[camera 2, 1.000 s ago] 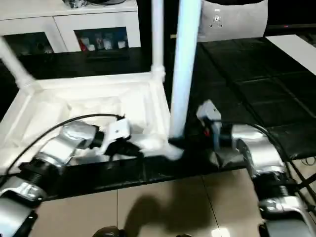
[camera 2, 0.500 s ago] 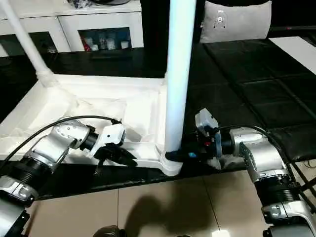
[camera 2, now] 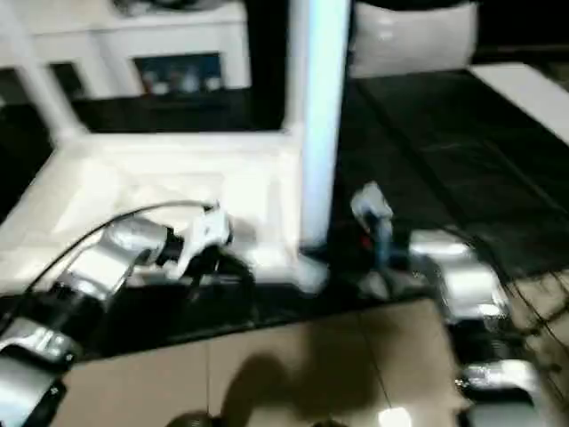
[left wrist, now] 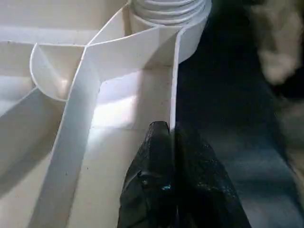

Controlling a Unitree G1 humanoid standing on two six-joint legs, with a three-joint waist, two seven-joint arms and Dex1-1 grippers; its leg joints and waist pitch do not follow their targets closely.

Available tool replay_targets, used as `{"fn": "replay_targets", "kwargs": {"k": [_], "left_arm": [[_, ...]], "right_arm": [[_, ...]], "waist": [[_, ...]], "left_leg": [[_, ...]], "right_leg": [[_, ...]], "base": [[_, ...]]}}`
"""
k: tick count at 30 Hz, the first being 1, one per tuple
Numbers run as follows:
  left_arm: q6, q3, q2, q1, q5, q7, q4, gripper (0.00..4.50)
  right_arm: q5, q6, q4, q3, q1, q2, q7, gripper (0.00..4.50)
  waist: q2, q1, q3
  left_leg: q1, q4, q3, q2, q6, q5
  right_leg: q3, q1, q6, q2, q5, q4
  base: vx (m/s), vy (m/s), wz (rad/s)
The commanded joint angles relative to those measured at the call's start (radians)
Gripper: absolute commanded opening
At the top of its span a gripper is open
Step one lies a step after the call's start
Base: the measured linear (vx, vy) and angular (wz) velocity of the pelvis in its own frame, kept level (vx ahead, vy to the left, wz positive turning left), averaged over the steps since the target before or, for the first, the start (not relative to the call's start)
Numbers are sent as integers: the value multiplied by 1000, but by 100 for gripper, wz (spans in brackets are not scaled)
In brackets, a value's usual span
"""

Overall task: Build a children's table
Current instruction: Rotate leg to tighten

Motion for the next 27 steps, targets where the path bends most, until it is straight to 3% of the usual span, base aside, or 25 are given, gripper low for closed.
{"fn": "replay_targets", "kwargs": {"k": [1, 3, 6, 7, 13, 14, 20, 27], "left_arm": [[52, 9, -113, -36, -40, 97, -48, 0], [82, 21, -158, -43, -34, 172, -41, 0], [108, 28, -219, -48, -29, 252, -46, 0], [112, 28, -229, -47, -28, 259, -53, 0], [97, 17, -203, -40, 4, 261, -74, 0], [86, 15, -193, -38, 8, 256, -71, 0], [19, -1, -133, -34, 26, 208, -51, 0], [-111, -48, -12, -22, 25, 24, -33, 0]], "right_arm": [[-28, 58, 61, 24, -49, 98, -195, 200], [-53, 59, 110, 8, -89, 138, -313, 200], [-56, 15, 181, -24, -141, 186, -404, 200], [-57, -1, 185, -26, -146, 192, -402, 255], [-69, -36, 136, -20, -128, 178, -348, 313], [-71, -44, 133, -18, -122, 168, -341, 313], [-51, -60, 99, -28, -82, 101, -257, 361], [-45, -106, 47, -6, -17, -64, -24, 419]], "waist": [[-17, -1, -65], [-17, -17, -63], [-18, -24, -66], [-17, -22, -67], [-15, -13, -76], [-12, -11, -75], [-11, 4, -70], [-7, 32, -73]], "left_leg": [[-3, -69, -15, 30, 35, -133], [-1, -67, -13, 25, 38, -143], [-4, -62, -11, 21, 65, -117], [-5, -61, -10, 22, 79, -104], [-7, -56, -12, 30, 139, -33], [-8, -55, -11, 30, 147, -41], [-3, -59, -10, 34, 129, -84], [-2, -56, -10, 39, 133, -75]], "right_leg": [[48, 64, -173, -72, -301, -84], [46, 61, -179, -72, -312, -91], [47, 65, -179, -71, -287, -94], [48, 65, -186, -71, -260, -90], [50, 67, -245, -67, -51, -64], [49, 65, -247, -68, -51, -66], [51, 63, -233, -70, -113, -72], [52, 61, -233, -71, -68, -63]], "base": [[0, 0, 0], [0, 0, 0], [0, 0, 0], [0, 0, 0], [0, 0, 0], [0, 0, 0], [0, 0, 0], [0, 0, 0]]}}
